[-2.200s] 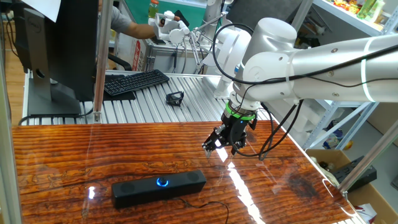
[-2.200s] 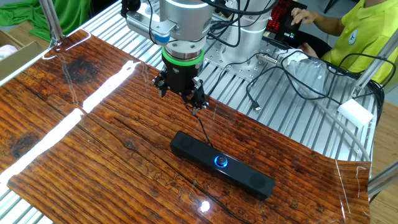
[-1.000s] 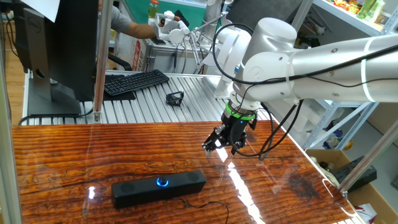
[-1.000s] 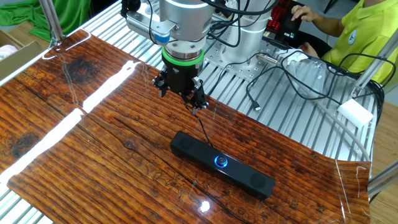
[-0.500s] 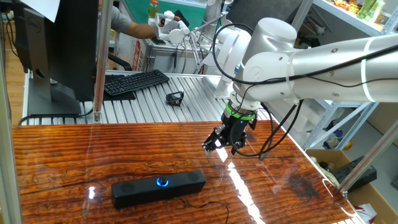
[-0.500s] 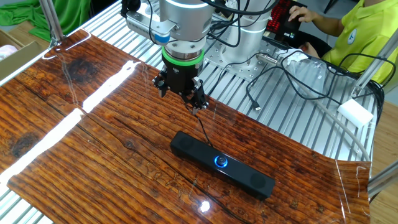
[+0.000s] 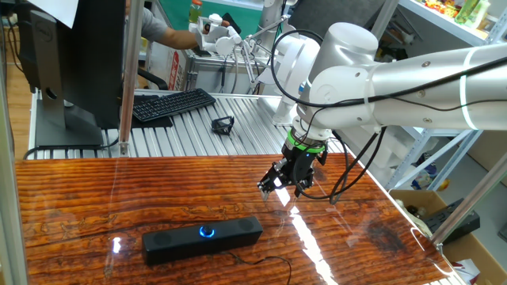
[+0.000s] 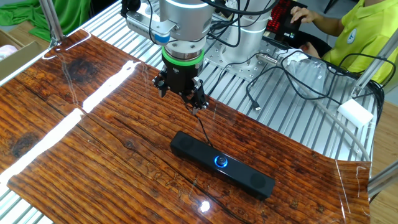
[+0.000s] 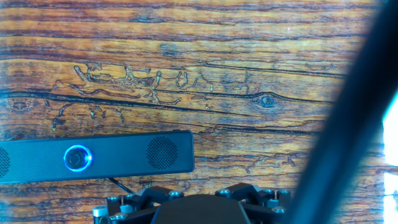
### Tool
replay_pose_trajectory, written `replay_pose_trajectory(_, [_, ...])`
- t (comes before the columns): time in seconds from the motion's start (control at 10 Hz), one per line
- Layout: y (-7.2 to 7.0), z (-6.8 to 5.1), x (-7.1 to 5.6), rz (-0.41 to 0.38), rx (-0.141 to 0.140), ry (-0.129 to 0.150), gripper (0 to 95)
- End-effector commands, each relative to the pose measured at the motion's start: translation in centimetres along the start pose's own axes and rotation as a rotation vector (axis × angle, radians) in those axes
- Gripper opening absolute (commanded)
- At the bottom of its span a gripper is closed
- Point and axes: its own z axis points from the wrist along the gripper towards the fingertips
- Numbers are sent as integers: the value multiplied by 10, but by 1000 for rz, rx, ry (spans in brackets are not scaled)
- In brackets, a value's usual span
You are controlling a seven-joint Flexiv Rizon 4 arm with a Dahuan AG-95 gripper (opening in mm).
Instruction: Turn the knob to increase the volume of the speaker
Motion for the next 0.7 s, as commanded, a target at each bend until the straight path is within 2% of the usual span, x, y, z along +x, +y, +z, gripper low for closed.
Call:
replay_pose_trajectory(0.1, [0, 0, 0, 346, -5, -3, 0])
replay_pose_trajectory(0.7, [0, 0, 0, 348, -7, -2, 0])
